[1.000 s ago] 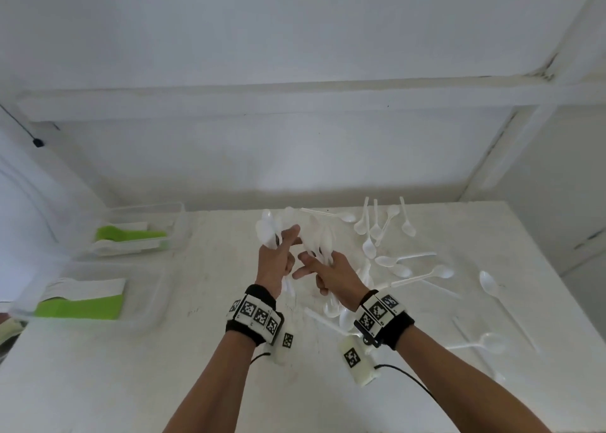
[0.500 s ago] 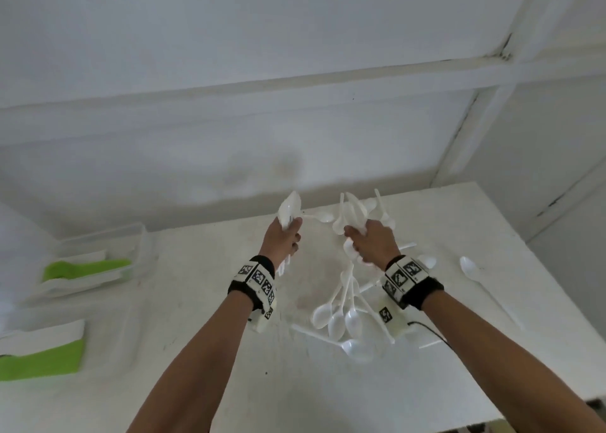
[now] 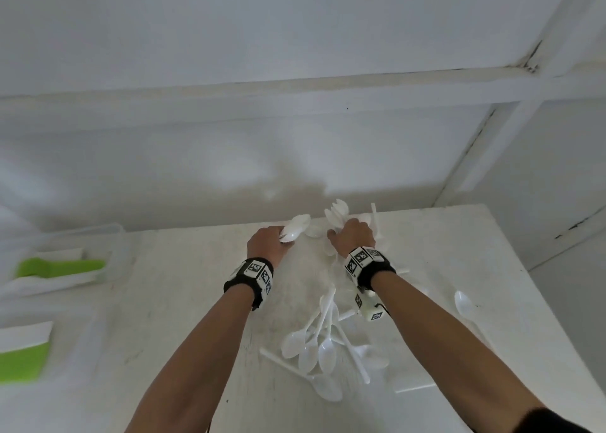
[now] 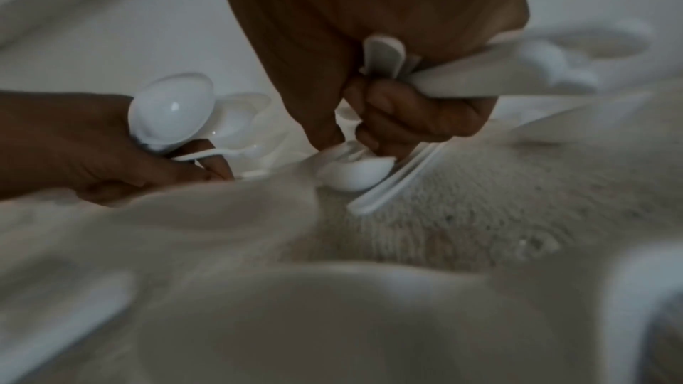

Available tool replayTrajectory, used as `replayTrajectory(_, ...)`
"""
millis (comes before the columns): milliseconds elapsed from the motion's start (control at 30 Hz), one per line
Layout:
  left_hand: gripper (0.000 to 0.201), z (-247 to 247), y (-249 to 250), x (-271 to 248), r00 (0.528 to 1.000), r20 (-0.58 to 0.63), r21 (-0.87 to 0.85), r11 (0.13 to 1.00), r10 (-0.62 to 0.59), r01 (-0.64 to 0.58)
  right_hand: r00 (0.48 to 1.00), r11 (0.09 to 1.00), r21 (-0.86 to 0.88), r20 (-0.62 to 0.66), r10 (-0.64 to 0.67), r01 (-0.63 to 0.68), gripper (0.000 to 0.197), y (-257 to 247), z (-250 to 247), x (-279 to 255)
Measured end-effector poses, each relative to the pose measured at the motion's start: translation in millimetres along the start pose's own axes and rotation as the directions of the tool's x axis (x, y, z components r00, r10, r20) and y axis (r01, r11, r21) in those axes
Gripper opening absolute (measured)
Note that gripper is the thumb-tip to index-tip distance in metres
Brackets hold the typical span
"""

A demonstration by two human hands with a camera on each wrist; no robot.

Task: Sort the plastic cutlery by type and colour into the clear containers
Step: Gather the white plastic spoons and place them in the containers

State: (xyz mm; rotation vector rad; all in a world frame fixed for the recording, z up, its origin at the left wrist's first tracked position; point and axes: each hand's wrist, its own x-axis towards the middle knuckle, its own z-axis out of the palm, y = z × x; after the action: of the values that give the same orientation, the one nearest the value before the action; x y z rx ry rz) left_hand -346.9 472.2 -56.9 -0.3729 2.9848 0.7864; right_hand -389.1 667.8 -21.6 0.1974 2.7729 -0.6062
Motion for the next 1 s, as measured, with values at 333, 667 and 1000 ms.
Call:
replayTrajectory(333,0.061,-5.2,-13.4,5.1,0.985,0.054,0.110,0.980,0.163,-0.169,0.981,0.998,-0.055,0.193,-0.029,0.040,0.035,31.1,9.9,-31.4)
replayTrajectory(667,0.015,-10.6,2.7,-15.2,0.991,0.038,0.165,0.977,0.131,-0.135,0.960,0.995,-0.041,0.267,-0.079,0.093,0.035,53.7,-12.8,-55.5)
replayTrajectory(1000,0.019,-46.1,-15.5,-79.3,0.992,0.117,-0.380,0.925,0.045,0.003,0.956,0.954,0.106,0.050,-0.288,0.282,0.063,29.2,-27.0,-83.6)
